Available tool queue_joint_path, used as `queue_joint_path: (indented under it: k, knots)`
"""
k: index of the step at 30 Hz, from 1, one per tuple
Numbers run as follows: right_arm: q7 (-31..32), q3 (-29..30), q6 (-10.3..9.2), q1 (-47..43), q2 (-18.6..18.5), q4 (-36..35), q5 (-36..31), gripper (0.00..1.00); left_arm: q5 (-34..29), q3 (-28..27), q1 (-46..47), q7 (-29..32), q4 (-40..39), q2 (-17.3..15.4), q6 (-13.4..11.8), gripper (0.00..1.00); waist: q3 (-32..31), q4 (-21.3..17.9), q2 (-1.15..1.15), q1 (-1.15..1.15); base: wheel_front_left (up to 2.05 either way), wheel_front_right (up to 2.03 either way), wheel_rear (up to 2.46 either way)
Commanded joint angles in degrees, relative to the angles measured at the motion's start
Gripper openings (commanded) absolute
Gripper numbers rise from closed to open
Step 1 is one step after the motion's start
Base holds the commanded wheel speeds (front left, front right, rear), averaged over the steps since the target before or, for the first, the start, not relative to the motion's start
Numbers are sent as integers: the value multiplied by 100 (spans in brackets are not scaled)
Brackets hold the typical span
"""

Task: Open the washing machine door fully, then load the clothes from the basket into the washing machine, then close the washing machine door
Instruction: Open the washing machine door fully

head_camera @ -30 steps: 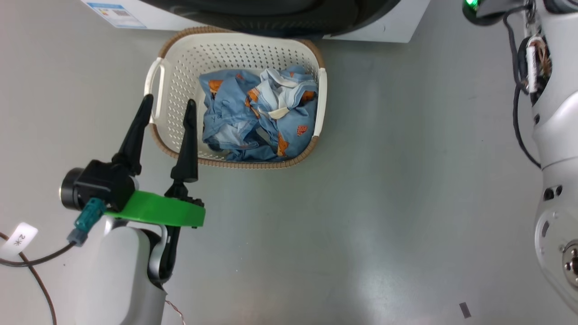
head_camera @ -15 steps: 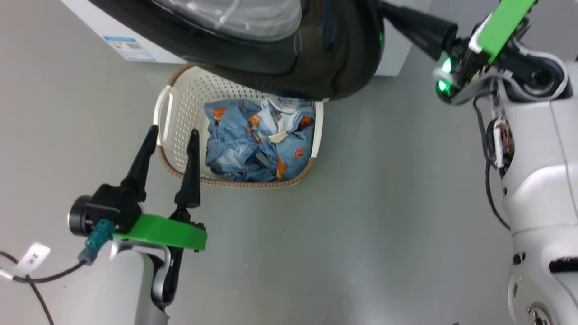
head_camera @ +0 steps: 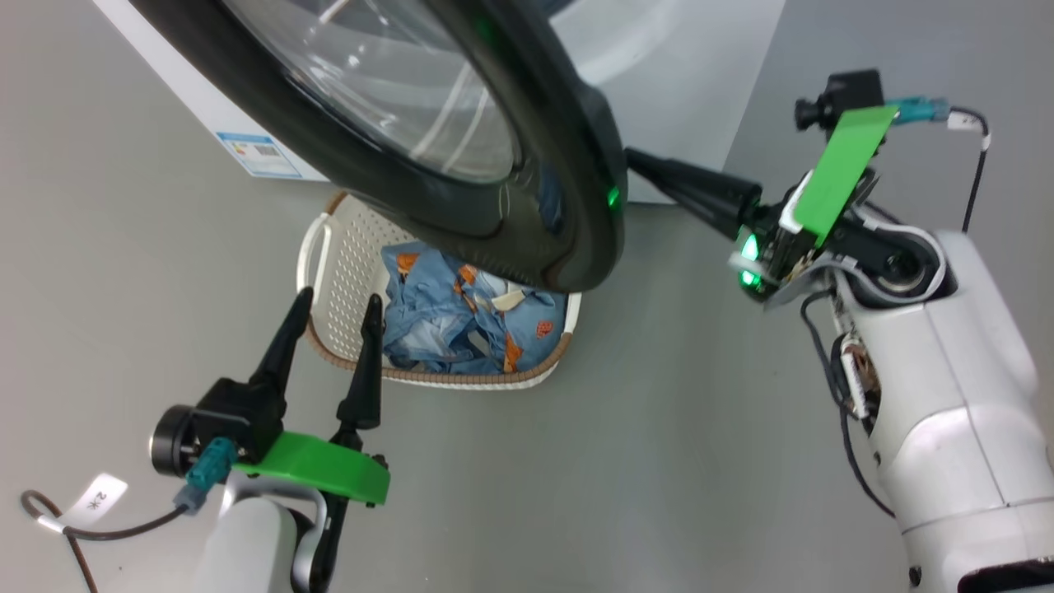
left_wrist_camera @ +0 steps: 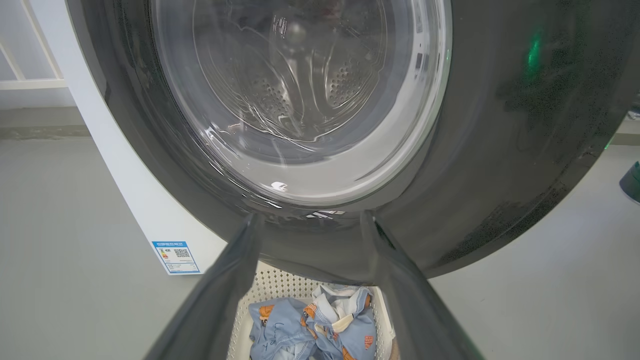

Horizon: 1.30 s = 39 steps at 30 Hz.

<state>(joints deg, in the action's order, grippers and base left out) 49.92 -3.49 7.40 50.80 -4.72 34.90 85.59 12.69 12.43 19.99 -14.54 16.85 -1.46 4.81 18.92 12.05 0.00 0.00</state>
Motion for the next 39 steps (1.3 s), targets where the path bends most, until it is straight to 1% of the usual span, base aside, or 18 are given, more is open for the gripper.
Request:
queue_joint_path:
  k: [1,13,25,33,39]
  knots:
    - [-20,-179,9,-115,183,-208,67,0,-59,-154,-68,-46,-92,-142,-2,100,-178,31,0,0,0,0,0]
    - [-431,-1074,9,-681,184,-294,648,0,-156,-6,-313,-46,107,-142,62,100,-686,111,0,0,0,0,0]
    - [-798,-1897,9,-935,184,-219,1115,0,-84,140,-418,-46,172,-142,31,100,-918,217,0,0,0,0,0]
    - [-940,-2143,9,-950,184,-175,1293,0,-77,157,-432,-46,198,-142,15,100,-968,212,0,0,0,0,0]
    - [-1114,-2136,9,-978,183,-119,1294,0,-71,134,-455,-46,213,-142,7,100,-1012,184,0,0,0,0,0]
